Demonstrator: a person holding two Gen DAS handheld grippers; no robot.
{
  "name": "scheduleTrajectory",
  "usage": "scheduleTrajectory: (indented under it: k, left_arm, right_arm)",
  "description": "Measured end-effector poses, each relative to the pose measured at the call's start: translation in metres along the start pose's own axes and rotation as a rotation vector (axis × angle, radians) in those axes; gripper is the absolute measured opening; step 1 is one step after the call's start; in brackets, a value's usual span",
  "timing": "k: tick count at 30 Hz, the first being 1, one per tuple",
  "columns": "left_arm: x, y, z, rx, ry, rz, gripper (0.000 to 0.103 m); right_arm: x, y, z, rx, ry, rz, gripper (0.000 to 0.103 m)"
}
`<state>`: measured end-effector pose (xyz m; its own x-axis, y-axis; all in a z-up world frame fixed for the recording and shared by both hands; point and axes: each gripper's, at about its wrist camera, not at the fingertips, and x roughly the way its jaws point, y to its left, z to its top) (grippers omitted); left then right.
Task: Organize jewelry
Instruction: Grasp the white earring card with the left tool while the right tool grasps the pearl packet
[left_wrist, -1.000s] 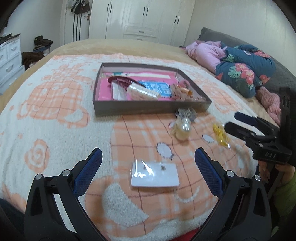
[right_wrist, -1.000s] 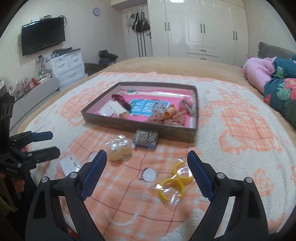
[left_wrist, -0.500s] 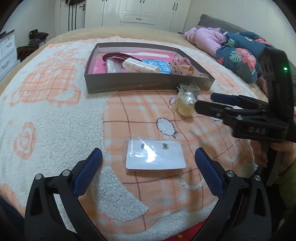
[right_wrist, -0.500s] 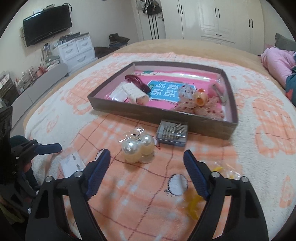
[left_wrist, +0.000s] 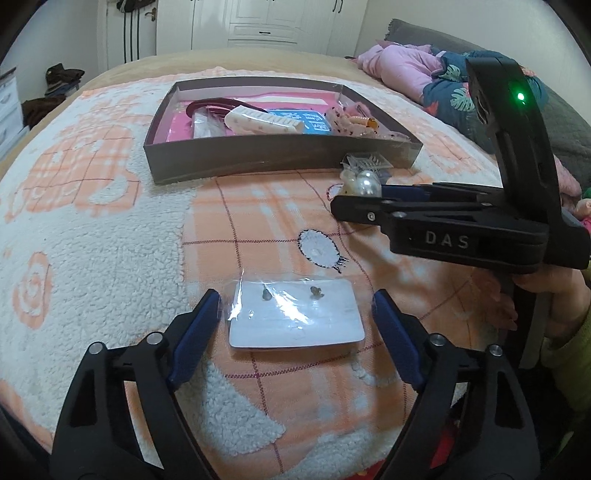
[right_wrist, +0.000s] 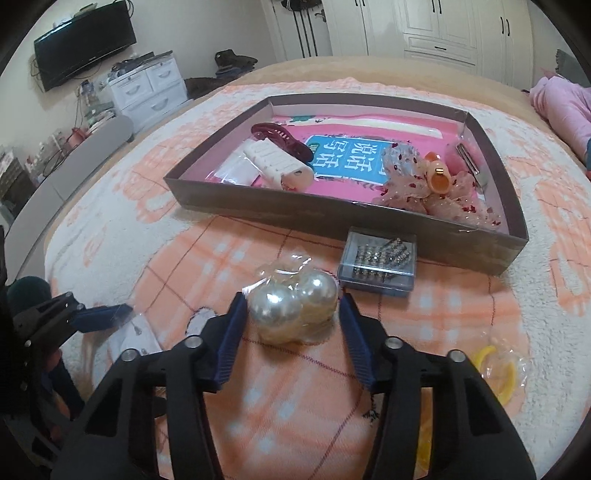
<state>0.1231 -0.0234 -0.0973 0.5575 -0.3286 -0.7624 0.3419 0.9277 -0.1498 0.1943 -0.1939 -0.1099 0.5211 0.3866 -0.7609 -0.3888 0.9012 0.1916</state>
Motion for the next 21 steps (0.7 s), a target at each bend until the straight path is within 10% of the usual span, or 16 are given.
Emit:
scheduleTrajectory:
  k: [21]
  left_arm:
    - [-0.007,-0.011,0.002,0.021,-0.02,-0.033,0.057]
  right_arm:
    - [-0.056,-0.008,-0.007,0.025,-0.15,0.0,0.041]
